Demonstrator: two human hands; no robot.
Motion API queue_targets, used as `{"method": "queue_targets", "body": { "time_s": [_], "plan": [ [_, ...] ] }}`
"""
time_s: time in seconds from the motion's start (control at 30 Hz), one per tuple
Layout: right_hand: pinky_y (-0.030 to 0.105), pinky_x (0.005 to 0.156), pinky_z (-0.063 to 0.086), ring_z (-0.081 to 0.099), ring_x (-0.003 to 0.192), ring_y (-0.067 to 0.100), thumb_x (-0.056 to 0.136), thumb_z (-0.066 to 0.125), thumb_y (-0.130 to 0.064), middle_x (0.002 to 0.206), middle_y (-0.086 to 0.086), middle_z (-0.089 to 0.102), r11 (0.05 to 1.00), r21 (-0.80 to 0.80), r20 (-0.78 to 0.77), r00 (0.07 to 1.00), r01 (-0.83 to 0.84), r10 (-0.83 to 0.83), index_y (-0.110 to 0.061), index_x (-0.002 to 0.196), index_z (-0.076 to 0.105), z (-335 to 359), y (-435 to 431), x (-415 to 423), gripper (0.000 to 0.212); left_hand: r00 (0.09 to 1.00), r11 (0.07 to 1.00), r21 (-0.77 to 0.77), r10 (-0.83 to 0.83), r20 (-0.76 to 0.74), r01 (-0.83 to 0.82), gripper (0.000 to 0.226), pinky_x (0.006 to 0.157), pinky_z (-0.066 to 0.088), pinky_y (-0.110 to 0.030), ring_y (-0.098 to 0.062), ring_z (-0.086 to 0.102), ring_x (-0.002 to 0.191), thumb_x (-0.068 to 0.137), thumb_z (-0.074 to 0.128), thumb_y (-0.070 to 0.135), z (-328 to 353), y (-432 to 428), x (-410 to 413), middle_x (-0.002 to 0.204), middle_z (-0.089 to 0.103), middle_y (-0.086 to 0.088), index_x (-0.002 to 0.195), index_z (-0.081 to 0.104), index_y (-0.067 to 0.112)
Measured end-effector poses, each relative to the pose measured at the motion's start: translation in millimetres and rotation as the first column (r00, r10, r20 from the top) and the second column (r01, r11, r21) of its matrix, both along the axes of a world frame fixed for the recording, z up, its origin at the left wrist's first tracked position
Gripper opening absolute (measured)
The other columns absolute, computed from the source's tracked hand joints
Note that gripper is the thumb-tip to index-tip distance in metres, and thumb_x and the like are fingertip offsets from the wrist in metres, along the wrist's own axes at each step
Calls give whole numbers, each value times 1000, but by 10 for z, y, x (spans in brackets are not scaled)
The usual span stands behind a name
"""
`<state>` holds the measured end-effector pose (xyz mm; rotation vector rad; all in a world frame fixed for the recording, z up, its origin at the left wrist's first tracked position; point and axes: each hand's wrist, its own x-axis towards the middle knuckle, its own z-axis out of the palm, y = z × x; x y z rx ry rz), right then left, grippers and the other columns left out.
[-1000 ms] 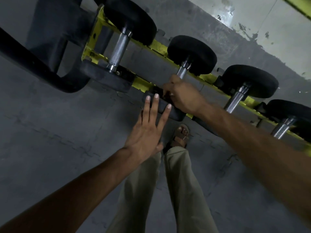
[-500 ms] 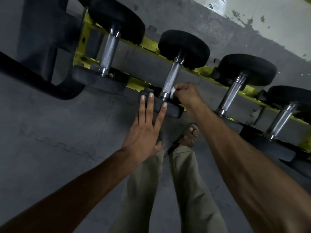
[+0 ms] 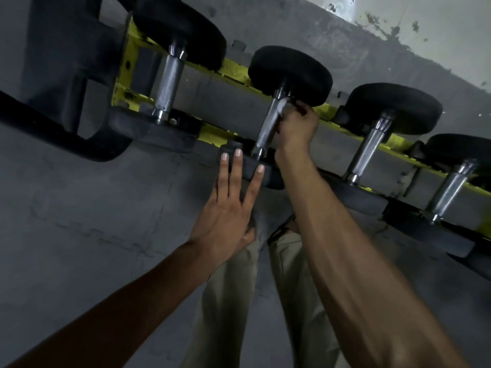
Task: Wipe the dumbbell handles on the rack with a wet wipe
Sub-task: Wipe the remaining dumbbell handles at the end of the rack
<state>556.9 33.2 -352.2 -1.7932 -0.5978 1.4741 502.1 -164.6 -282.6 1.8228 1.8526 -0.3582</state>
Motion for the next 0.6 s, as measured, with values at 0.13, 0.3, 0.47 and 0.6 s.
{"method": "queue_targets", "body": {
  "time_s": [0.13,0.3,0.47,0.6],
  "plan": [
    [28,73,46,57,91,18,91,60,-6,102,8,60,779,290,634,722,-556,279,-8,99,62,16,-146,188,9,1000,1000,-21,5,-2,-5,131,128,20,-54,-56,-23,152,87,63,60,38,16,10,157,-39,-37,156,-35,7],
    [33,84,51,53,122,29,90,58,-2,130,11,61,195,182,936,231,-964,267,-4,121,67,-119,-47,453,32,1000,999,-36,1,-14,-2,135,129,17,-56,-56,-26,151,86,64,66,45,27,38,157,-39,-37,156,-35,7],
    [40,95,54,44,135,27,92,54,-7,129,10,61,-92,-123,942,-146,-988,301,-4,119,65,-118,33,420,29,1000,1000,-28,7,-14,-7,141,128,20,-57,-55,-22,153,82,70,70,1,2,51,160,-36,-36,159,-30,8],
    [40,69,54,62,105,31,95,52,-19,112,11,62,-529,-279,769,-517,-801,377,-12,111,67,102,113,282,24,999,1000,-21,2,-46,-3,140,126,24,-58,-56,-19,154,82,67,76,20,10,62,160,-34,-37,160,-27,7]
  ]
}}
